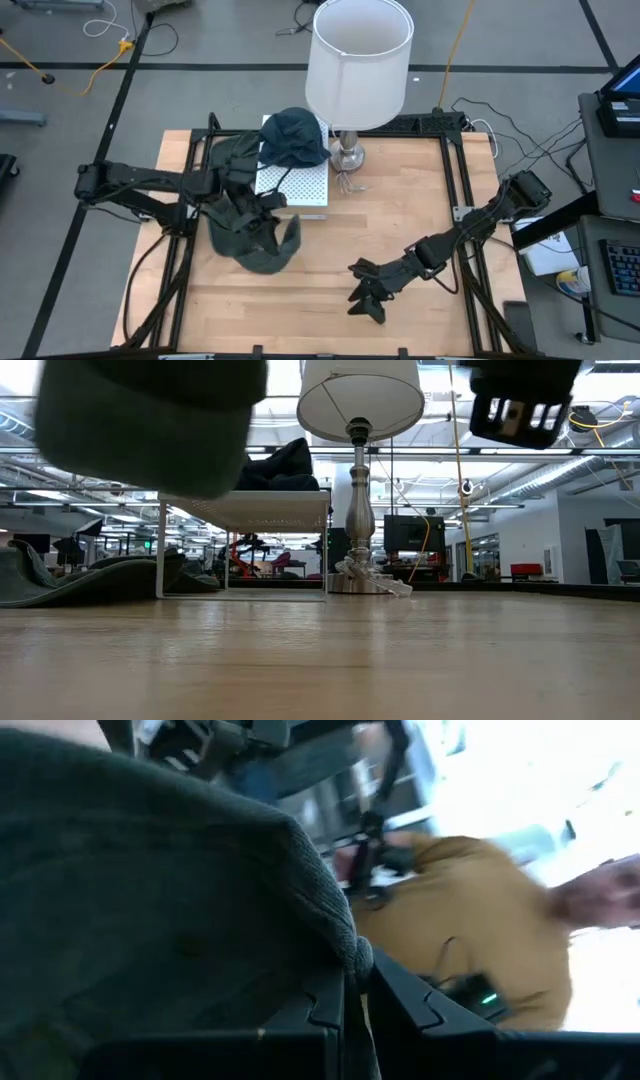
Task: Pick & Place hat
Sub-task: Put the bottom right gray cap on the shelf
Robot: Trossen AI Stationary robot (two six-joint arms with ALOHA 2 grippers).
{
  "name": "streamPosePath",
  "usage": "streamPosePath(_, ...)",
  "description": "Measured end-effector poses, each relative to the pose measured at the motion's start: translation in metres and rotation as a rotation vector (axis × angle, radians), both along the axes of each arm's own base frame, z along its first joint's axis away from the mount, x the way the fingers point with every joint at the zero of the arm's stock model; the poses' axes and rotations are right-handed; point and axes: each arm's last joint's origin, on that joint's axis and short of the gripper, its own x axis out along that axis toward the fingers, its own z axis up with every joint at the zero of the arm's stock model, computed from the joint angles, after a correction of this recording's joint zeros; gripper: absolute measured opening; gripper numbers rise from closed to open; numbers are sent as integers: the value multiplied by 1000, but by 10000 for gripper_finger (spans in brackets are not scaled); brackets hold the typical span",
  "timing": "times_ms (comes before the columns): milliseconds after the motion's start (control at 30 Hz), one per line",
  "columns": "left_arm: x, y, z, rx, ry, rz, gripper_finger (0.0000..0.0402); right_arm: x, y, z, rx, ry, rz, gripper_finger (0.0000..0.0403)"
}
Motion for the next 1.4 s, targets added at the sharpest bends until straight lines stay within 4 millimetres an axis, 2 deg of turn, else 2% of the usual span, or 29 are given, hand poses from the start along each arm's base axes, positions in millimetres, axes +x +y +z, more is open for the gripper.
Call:
streamPosePath(133,-7,4,16,177,69,2,22,3,-5,0,-16,-11,-39,214)
streamPosePath(333,-26,9,49,580,111,76,22,7,-13,1,-25,-21,-57,215)
streamPosePath(600,-40,6,84,987,48,183,22,12,-22,1,-47,-38,-73,215)
streamPosePath(900,-46,4,97,1332,2,248,22,16,-29,1,-61,-46,-86,215)
streamPosePath(1167,-46,15,100,1657,-25,264,22,17,-32,1,-68,-54,-92,215)
streamPosePath(1333,-42,26,104,1726,-39,323,22,17,-32,1,-68,-53,-92,215)
streamPosePath(1400,-34,32,103,1753,-25,346,22,17,-32,1,-70,-54,-91,215)
